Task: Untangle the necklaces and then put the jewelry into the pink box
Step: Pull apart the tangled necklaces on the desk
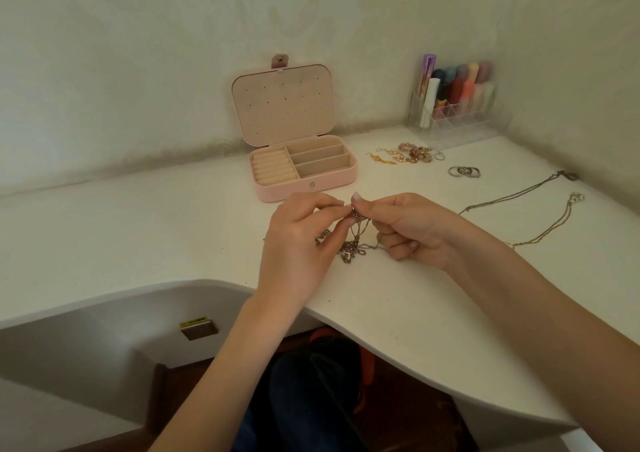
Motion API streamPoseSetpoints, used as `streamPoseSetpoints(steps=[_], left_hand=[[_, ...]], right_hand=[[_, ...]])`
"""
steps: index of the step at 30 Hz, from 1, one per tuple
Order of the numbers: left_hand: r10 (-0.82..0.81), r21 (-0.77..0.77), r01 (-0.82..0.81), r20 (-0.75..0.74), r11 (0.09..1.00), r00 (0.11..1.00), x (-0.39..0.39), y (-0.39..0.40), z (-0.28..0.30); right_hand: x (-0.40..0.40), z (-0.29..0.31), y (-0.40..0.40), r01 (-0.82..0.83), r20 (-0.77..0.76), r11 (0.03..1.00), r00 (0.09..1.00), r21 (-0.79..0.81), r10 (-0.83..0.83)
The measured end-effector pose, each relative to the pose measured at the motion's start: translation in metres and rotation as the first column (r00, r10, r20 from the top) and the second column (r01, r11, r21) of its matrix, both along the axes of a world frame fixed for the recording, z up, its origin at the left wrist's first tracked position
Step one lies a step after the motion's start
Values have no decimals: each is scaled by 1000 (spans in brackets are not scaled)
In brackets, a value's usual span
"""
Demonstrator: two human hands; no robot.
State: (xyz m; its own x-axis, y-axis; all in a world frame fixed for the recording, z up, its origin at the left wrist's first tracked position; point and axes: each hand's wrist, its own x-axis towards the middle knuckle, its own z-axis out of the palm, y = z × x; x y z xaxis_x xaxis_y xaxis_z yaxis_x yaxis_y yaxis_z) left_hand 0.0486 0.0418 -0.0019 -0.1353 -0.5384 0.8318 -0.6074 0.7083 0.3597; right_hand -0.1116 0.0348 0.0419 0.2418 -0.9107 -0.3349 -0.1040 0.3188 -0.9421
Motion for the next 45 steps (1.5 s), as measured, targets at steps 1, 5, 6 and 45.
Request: streamPoseSetpoints(steps=[1,5,6,45], left_hand=[[7,-24,-7,27,1000,1000,0,-1,-1],[30,-34,-26,147,999,989,0,-2,-1],[41,-30,-36,177,999,983,-1,-2,-1],[123,458,-5,-229,889,966,16,-12,41]], right_hand=[[-1,0,0,12,-9,1000,1000,0,-12],[0,-2,0,37,-68,999,997,-35,-40],[0,-3,0,33,-84,998,996,-49,-37],[-4,0,-6,82,-289,919,935,-385,-205]])
